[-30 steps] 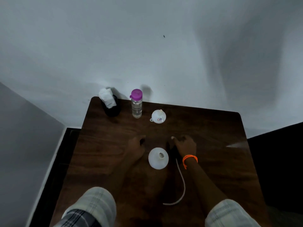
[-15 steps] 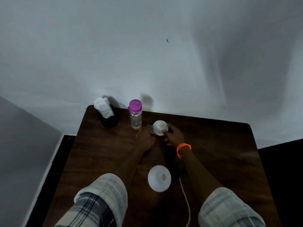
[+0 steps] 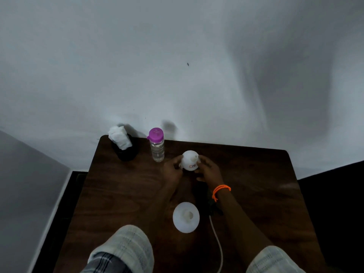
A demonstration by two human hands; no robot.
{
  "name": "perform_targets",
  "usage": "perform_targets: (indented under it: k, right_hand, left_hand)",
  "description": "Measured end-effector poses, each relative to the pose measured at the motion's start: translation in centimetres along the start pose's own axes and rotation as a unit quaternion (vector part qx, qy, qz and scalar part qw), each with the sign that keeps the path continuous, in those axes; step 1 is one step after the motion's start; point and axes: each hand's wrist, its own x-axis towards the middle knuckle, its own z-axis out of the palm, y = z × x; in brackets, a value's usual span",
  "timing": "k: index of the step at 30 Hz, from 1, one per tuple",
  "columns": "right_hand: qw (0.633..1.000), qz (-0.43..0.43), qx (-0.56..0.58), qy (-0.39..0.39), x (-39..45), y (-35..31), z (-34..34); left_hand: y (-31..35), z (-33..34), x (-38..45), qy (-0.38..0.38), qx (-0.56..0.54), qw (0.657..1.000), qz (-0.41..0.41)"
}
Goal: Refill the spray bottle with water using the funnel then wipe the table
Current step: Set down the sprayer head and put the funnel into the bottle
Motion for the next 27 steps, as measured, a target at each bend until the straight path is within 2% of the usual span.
perform_targets:
  k: [9, 14, 21, 27]
  right_hand:
    - [0.991, -0.003, 0.131, 0.006, -7.4, -3.3, -2.4]
    - [0.984, 0.045, 0.169, 0.013, -10.5, -4.7, -3.3]
    - [0.988, 0.064, 0.136, 0.028, -14.9, -6.1, -3.4]
    - [0.988, 0.038, 0.147, 0.020, -16.9, -5.7, -3.1]
  left_hand:
    - [4.0, -3.0, -4.3, 0.057, -0.041, 0.997, -0.009]
    - [4.7, -5.3, -6.6, 0.043, -0.015, 0.998, 0.040]
    - [5.9, -7.5, -10.7, 0.004, -0.039, 0.993, 0.109]
    - [5.8, -8.6, -12.7, -0.028, -0.115, 0.989, 0.093]
